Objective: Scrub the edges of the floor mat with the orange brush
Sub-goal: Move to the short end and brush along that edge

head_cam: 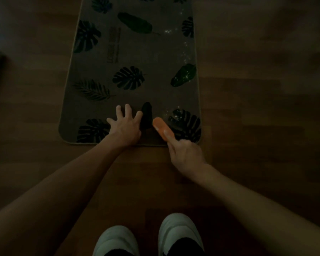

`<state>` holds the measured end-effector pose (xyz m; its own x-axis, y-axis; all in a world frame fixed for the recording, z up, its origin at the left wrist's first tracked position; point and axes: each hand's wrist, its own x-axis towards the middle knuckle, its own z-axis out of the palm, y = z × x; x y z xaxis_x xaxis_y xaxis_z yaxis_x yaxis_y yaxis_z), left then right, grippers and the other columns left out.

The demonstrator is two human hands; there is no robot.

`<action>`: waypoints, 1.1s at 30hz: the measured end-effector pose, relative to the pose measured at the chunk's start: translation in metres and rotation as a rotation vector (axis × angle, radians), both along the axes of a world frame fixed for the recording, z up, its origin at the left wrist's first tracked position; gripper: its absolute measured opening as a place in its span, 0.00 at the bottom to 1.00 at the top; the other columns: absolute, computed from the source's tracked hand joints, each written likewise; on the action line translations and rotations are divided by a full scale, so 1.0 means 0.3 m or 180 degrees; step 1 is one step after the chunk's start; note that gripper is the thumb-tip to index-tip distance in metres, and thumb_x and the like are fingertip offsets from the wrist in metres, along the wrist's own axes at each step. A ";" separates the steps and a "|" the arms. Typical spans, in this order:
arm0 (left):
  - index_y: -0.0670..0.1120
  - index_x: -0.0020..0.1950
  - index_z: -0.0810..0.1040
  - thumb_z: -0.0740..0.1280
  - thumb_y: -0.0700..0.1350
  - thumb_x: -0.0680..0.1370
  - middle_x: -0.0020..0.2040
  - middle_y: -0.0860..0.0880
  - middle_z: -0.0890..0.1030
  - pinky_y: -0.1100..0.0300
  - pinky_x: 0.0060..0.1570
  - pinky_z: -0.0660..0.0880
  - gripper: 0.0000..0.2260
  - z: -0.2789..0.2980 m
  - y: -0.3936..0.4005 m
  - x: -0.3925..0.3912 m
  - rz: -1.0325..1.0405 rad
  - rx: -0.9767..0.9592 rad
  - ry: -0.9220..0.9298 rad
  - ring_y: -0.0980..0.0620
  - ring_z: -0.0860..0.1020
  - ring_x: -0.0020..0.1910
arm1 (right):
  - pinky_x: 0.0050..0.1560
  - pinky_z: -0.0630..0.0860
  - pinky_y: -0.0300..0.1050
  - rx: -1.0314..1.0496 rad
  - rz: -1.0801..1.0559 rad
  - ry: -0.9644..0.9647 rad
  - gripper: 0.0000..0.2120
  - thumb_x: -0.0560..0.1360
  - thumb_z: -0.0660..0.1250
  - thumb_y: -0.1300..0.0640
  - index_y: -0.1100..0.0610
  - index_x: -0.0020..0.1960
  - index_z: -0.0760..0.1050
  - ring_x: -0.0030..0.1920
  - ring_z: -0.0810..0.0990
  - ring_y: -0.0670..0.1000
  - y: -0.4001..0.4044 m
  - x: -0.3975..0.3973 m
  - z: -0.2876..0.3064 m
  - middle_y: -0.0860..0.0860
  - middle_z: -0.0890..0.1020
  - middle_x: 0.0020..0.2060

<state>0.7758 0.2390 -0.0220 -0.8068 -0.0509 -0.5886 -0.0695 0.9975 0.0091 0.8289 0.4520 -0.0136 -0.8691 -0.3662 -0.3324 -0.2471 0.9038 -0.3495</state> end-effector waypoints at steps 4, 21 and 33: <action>0.53 0.78 0.50 0.62 0.53 0.81 0.80 0.40 0.42 0.27 0.68 0.58 0.30 -0.007 0.006 0.003 -0.0037 -0.0011 0.0033 0.30 0.42 0.77 | 0.39 0.77 0.52 -0.0130 0.0054 -0.0046 0.25 0.85 0.52 0.49 0.44 0.81 0.51 0.37 0.77 0.55 0.042 0.088 -0.004 0.55 0.77 0.40; 0.59 0.80 0.39 0.57 0.57 0.82 0.80 0.41 0.38 0.29 0.70 0.59 0.33 -0.006 -0.048 0.004 -0.0359 -0.0008 -0.0154 0.32 0.41 0.78 | 0.39 0.79 0.52 0.0243 -0.0399 -0.0108 0.24 0.85 0.51 0.47 0.46 0.81 0.55 0.40 0.80 0.59 -0.069 -0.245 0.025 0.58 0.79 0.45; 0.56 0.80 0.39 0.60 0.77 0.69 0.79 0.40 0.33 0.26 0.69 0.52 0.50 0.007 0.020 0.024 0.0123 0.0122 -0.0210 0.31 0.37 0.77 | 0.43 0.76 0.51 0.0375 -0.0139 -0.0378 0.24 0.85 0.50 0.48 0.43 0.81 0.50 0.40 0.77 0.55 0.088 0.021 0.041 0.56 0.77 0.44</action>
